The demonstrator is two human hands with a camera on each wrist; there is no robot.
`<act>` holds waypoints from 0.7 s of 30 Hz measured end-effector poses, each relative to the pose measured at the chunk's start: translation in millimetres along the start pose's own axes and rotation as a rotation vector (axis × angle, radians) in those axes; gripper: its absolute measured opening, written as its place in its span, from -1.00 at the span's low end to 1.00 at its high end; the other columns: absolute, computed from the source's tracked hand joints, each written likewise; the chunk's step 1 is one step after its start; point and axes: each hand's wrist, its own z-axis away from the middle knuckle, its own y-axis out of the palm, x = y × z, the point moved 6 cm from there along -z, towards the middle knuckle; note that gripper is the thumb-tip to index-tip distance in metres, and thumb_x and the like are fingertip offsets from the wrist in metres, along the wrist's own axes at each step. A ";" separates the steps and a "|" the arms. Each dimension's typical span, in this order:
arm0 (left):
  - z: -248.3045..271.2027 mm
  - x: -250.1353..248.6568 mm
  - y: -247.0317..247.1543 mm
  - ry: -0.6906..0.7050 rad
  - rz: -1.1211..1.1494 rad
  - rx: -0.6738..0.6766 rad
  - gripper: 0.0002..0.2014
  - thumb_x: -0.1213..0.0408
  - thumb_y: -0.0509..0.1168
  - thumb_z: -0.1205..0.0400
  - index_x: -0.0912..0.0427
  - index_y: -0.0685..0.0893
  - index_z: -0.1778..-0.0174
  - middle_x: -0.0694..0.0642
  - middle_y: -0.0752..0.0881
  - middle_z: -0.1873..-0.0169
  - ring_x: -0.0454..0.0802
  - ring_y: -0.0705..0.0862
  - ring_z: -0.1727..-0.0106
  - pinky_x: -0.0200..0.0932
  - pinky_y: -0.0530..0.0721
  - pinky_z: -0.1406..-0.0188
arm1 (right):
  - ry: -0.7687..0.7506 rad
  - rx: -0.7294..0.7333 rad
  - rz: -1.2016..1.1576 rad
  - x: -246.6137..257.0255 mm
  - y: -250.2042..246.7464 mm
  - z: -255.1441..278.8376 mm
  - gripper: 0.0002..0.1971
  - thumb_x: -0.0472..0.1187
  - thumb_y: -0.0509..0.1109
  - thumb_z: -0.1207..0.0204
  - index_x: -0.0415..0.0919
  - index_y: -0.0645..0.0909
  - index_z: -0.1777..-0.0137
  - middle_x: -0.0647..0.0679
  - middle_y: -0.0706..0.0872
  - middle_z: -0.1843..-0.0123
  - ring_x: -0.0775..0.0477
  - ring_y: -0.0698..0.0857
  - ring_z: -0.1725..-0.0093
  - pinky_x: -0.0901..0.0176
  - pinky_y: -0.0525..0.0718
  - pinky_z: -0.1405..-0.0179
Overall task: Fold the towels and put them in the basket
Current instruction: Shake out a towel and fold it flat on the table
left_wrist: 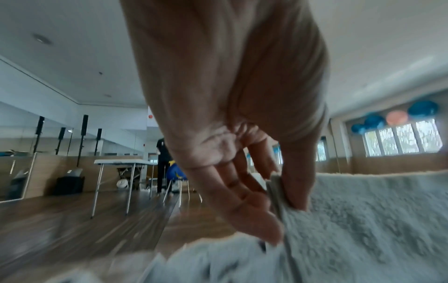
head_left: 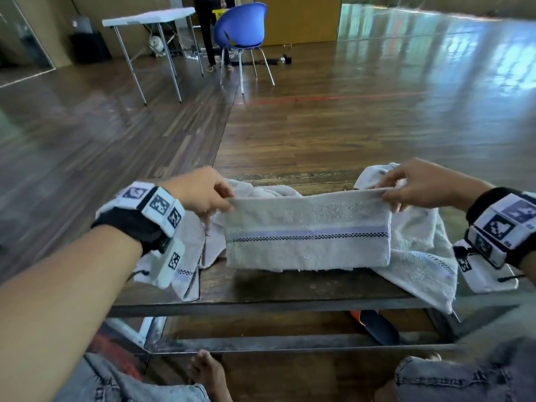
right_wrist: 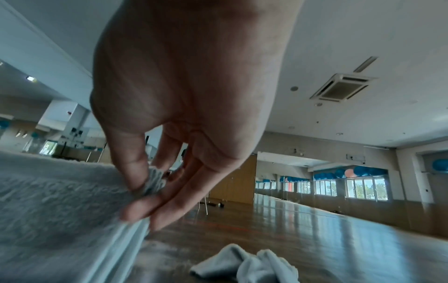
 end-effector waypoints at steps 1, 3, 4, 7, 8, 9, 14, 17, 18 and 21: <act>2.8 -10.2 -12.5 0.040 0.006 -0.070 -0.87 0.40 0.48 -0.59 0.22 0.82 -0.03 0.07 0.79 0.33 -0.07 0.69 0.48 -0.14 0.80 0.44 | -0.010 -0.094 0.007 5.3 -12.6 3.6 -0.85 -0.39 0.46 -0.54 -0.18 0.82 0.04 0.01 0.83 0.41 0.02 0.82 0.37 0.25 0.77 0.36; 11.0 -29.4 -36.6 0.163 0.035 -0.304 -0.90 0.38 0.48 -0.60 0.15 0.83 0.01 0.09 0.81 0.28 -0.09 0.70 0.51 -0.17 0.76 0.50 | -0.024 -0.321 -0.055 10.7 -37.1 13.6 -0.84 -0.38 0.45 -0.50 -0.12 0.80 0.09 -0.05 0.82 0.36 -0.09 0.79 0.36 0.17 0.78 0.39; 18.2 -36.6 -47.2 0.229 0.046 -0.451 -0.89 0.36 0.48 -0.59 0.13 0.83 0.01 0.09 0.82 0.24 -0.07 0.72 0.48 -0.12 0.76 0.49 | -0.038 -0.435 -0.080 11.5 -47.4 19.7 -0.84 -0.36 0.44 -0.48 -0.10 0.79 0.10 -0.06 0.81 0.34 -0.06 0.75 0.38 0.25 0.72 0.41; 46.7 -42.9 -54.7 0.387 0.084 -0.801 -0.86 0.32 0.50 -0.53 0.09 0.84 0.02 0.00 0.78 0.18 -0.12 0.69 0.29 -0.22 0.69 0.23 | -0.119 -0.610 -0.123 12.2 -55.4 40.1 -0.83 -0.29 0.46 -0.44 -0.06 0.79 0.03 -0.03 0.81 0.16 0.02 0.77 0.21 0.25 0.66 0.13; 54.2 -38.9 -46.7 0.412 0.094 -0.836 -0.85 0.32 0.50 -0.51 0.08 0.83 0.02 -0.01 0.77 0.14 -0.12 0.68 0.24 -0.32 0.64 0.16 | -0.150 -0.618 -0.146 10.3 -48.4 47.1 -0.82 -0.30 0.47 -0.44 -0.07 0.78 0.00 -0.04 0.80 0.10 0.00 0.79 0.14 0.19 0.70 0.05; 59.6 -31.9 -32.5 0.415 0.099 -0.837 -0.83 0.31 0.51 -0.50 0.06 0.81 0.01 -0.01 0.75 0.12 -0.13 0.67 0.21 -0.45 0.59 0.15 | -0.173 -0.614 -0.164 6.3 -37.2 54.5 -0.82 -0.32 0.48 -0.45 -0.08 0.76 -0.01 -0.06 0.79 0.06 -0.02 0.80 0.10 0.14 0.73 0.01; 55.3 37.7 84.2 0.088 0.111 -0.360 -0.71 0.37 0.60 -0.43 -0.12 0.73 0.14 -0.01 0.72 0.06 -0.07 0.70 0.10 -0.33 0.58 0.16 | -0.059 -0.244 -0.202 -35.6 75.8 88.7 -0.67 -0.43 0.50 -0.46 0.09 0.67 0.09 0.06 0.69 0.07 0.10 0.74 0.08 0.34 0.70 -0.07; 53.7 63.5 141.1 -0.078 0.142 -0.006 -0.63 0.35 0.65 -0.38 -0.04 0.76 -0.03 0.07 0.75 -0.05 0.09 0.74 -0.04 -0.08 0.67 -0.08 | 0.021 -0.143 -0.145 -52.9 129.9 106.4 -0.60 -0.53 0.40 -0.42 0.00 0.67 -0.06 -0.04 0.61 0.00 -0.12 0.69 -0.05 0.20 0.66 -0.17; 53.0 67.1 143.0 -0.112 0.190 -0.043 -0.66 0.29 0.64 -0.41 -0.04 0.74 -0.05 0.05 0.75 -0.02 0.09 0.74 -0.01 -0.06 0.69 -0.03 | 0.031 -0.204 -0.133 -54.5 135.4 110.1 -0.61 -0.52 0.36 -0.42 -0.10 0.66 -0.15 -0.10 0.60 -0.04 -0.19 0.66 -0.10 0.03 0.65 -0.21; 50.5 73.5 137.8 -0.233 0.279 -0.212 -0.75 0.05 0.56 -0.49 0.03 0.69 0.04 0.01 0.73 0.11 0.03 0.72 0.09 0.03 0.76 0.16 | 0.109 -0.441 -0.151 -55.6 134.1 114.6 -0.72 -0.39 0.36 -0.51 -0.17 0.60 -0.19 -0.12 0.58 -0.11 -0.11 0.60 -0.08 0.08 0.51 -0.10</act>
